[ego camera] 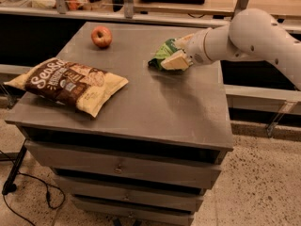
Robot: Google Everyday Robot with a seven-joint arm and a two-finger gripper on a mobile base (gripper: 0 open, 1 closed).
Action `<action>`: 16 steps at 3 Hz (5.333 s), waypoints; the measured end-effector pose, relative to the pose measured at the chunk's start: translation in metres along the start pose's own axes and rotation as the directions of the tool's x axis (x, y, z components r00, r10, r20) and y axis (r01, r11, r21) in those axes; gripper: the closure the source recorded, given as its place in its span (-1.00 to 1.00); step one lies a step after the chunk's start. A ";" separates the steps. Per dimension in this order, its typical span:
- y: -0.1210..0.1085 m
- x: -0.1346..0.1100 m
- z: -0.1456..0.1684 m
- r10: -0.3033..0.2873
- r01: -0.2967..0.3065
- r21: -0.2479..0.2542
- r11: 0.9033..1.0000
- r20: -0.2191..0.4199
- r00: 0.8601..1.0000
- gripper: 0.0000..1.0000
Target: Move green rice chip bag near brown chip bag
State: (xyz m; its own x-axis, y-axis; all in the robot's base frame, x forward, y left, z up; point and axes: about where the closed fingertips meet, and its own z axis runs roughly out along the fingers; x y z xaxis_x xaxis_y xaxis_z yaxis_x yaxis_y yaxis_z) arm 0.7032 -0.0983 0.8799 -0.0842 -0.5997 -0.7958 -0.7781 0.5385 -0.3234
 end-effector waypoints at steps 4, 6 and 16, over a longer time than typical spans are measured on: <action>0.017 -0.001 -0.008 0.039 -0.039 -0.097 0.995 0.004 0.999 1.00; 0.087 -0.085 -0.037 0.084 -0.055 -0.384 0.922 0.058 0.995 1.00; 0.093 -0.101 -0.074 0.094 -0.091 -0.219 0.972 0.004 0.996 -1.00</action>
Offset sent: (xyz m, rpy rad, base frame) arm -0.0057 -0.0300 -0.0142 -0.0580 0.0132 -0.0272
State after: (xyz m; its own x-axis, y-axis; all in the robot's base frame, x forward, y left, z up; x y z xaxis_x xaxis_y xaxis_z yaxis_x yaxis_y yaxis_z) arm 0.5937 -0.0315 0.9681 -0.1547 -0.5437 -0.8249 -0.8843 0.4485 -0.1298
